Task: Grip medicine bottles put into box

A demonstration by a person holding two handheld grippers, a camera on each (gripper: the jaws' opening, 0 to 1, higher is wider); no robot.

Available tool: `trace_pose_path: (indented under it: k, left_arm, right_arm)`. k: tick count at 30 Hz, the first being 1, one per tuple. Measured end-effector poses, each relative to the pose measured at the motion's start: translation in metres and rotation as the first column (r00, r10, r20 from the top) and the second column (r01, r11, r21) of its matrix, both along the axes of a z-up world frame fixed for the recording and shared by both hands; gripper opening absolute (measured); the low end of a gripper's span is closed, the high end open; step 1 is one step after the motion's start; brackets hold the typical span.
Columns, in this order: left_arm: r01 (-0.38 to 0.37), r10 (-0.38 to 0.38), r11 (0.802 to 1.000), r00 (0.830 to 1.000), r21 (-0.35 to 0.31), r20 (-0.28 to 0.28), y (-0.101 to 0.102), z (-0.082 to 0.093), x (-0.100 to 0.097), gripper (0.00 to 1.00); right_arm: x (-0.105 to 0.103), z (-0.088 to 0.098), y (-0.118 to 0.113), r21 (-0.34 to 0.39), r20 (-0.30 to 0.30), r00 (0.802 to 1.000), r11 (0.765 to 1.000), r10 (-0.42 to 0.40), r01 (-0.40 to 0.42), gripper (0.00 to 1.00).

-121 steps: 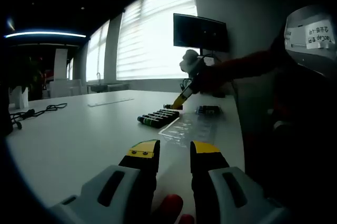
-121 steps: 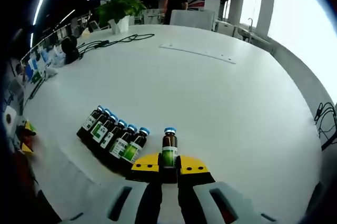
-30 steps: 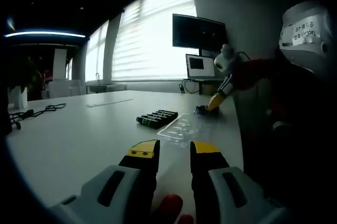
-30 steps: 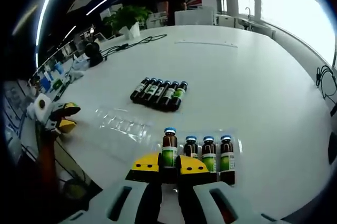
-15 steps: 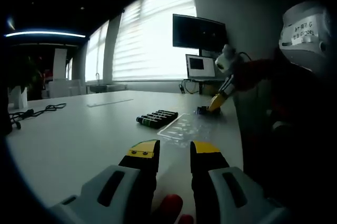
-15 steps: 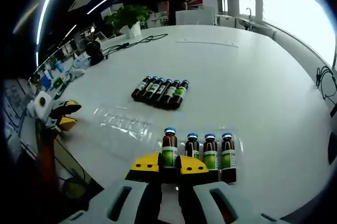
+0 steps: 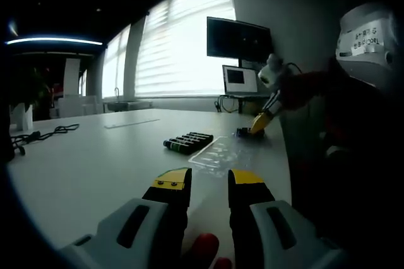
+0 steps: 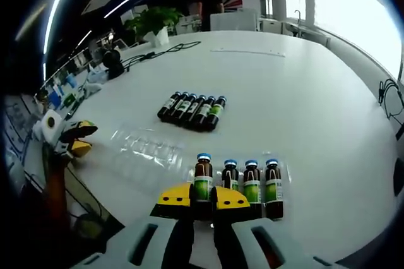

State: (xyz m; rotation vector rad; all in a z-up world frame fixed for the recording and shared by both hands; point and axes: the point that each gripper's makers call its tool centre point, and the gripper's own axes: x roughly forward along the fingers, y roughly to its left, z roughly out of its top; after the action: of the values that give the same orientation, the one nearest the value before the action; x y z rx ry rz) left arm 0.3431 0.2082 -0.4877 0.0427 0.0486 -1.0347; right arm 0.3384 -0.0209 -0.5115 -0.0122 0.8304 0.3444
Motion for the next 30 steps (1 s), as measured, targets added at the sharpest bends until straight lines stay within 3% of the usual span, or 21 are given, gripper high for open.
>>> trace_pose_path:
  k: [30]
  left_arm:
    - [-0.002, 0.002, 1.0, 1.0, 0.0, 0.001, 0.0013, -0.0007, 0.0008, 0.18]
  right_arm:
    - [0.0047, 0.0009, -0.0005, -0.008, 0.019, 1.0, 1.0, 0.002, -0.002, 0.07]
